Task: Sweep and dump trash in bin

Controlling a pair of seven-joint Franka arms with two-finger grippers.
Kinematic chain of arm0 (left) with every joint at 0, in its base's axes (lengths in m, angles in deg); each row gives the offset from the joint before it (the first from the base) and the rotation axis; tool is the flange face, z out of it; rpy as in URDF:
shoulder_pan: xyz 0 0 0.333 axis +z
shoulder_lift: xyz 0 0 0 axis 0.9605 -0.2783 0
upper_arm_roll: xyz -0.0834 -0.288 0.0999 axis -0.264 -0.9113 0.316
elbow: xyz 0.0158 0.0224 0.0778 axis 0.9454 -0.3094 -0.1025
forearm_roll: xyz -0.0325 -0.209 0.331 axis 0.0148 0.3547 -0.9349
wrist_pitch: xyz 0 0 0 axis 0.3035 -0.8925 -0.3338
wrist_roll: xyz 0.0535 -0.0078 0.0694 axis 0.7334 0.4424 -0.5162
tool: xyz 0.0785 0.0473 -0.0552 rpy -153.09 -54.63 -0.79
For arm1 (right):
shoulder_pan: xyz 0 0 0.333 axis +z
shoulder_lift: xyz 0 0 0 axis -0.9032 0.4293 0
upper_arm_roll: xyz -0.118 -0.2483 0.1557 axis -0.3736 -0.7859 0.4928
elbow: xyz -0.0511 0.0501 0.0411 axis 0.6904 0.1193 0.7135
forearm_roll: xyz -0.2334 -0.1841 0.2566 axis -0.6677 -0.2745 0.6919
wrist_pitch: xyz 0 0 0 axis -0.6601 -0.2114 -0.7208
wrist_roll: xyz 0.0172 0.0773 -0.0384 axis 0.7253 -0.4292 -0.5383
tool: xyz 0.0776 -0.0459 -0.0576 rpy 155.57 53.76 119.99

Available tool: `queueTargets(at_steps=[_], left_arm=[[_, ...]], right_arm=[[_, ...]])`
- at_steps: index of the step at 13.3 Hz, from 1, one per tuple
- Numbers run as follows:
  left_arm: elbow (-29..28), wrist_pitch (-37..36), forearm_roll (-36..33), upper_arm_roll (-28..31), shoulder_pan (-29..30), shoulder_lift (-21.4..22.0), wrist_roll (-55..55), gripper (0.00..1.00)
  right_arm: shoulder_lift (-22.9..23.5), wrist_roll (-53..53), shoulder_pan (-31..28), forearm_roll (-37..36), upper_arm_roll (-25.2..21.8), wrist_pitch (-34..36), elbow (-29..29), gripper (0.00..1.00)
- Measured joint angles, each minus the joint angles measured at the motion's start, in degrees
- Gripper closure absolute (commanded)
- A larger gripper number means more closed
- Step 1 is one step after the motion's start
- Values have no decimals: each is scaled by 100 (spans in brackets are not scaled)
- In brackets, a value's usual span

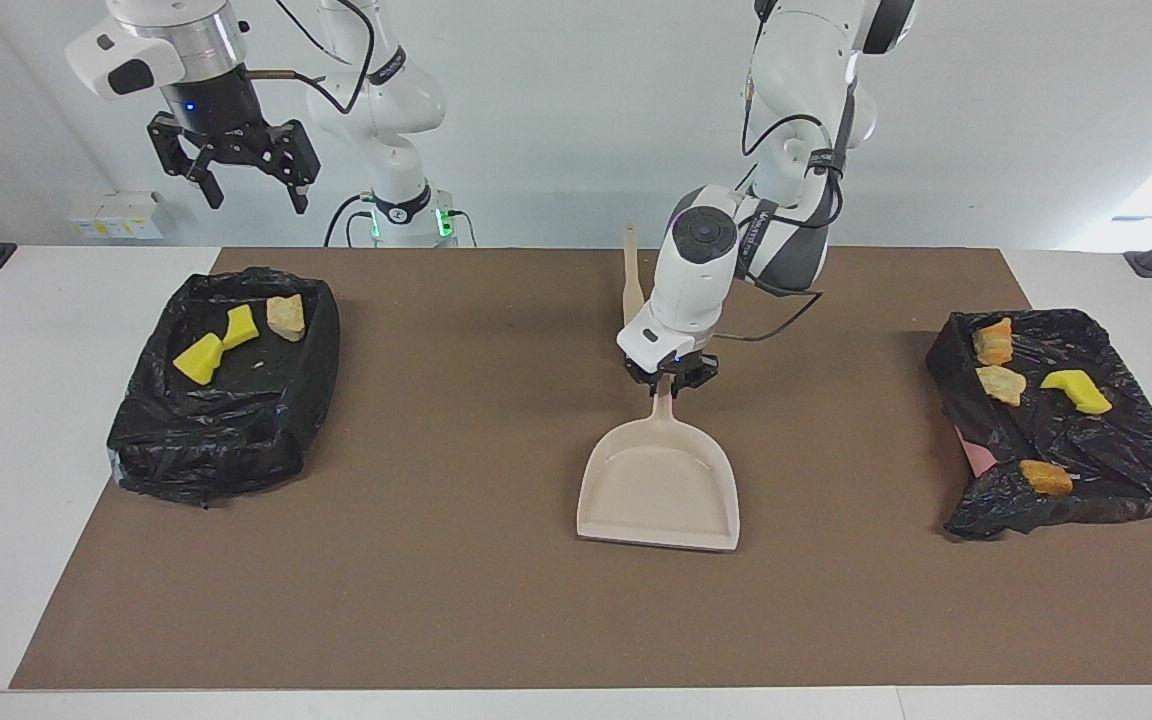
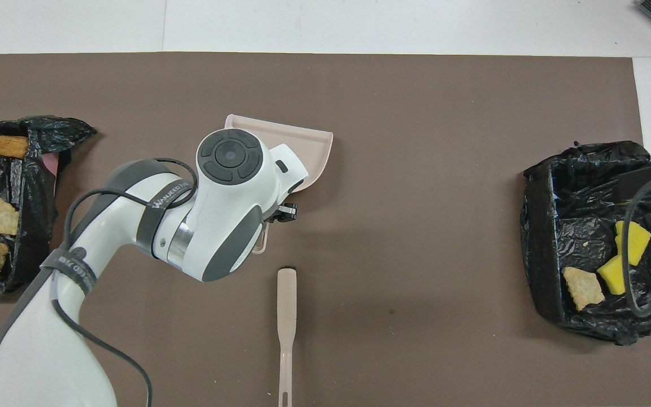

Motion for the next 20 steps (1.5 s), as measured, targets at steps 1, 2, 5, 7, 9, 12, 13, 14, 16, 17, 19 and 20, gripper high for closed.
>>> queueTargets(at_steps=[1,2,5,7,9,12,13,14,16,17,19,20], left_arm=[[-2,-4,6,-1,-5,7,0,29],[-2,-8,7,-1,-6,15,-1,0],[4,-103,7,18,-5,87,0,0],[18,-208,7,85,8,266,-5,0],[40,-238,8,168,134,479,-29,0],[141,-284,8,205,732,813,-24,0],[169,-362,13,218,900,925,-16,0],[216,-439,63,227,1044,994,-17,0],[447,-706,304,240,1364,1037,-16,0],[602,-881,389,246,1593,1035,-16,0],[772,-1142,562,251,2122,1036,93,0],[813,-1284,606,255,2377,1034,391,0]], right_arm=[[-1,0,6,0,1,23,-1,0],[-4,0,7,1,1,38,-3,0],[-18,0,9,73,3,82,-12,0],[-28,0,9,126,3,86,-25,0],[-34,0,9,146,3,89,-32,0],[-36,0,9,152,3,89,-33,0],[-36,0,9,153,3,89,-33,0],[-36,0,9,154,2,89,-33,0],[-36,0,8,154,-3,89,-33,0],[-36,0,8,154,-4,89,-33,0],[-36,0,8,154,-5,89,-33,0],[-36,0,8,154,-6,89,-33,0]])
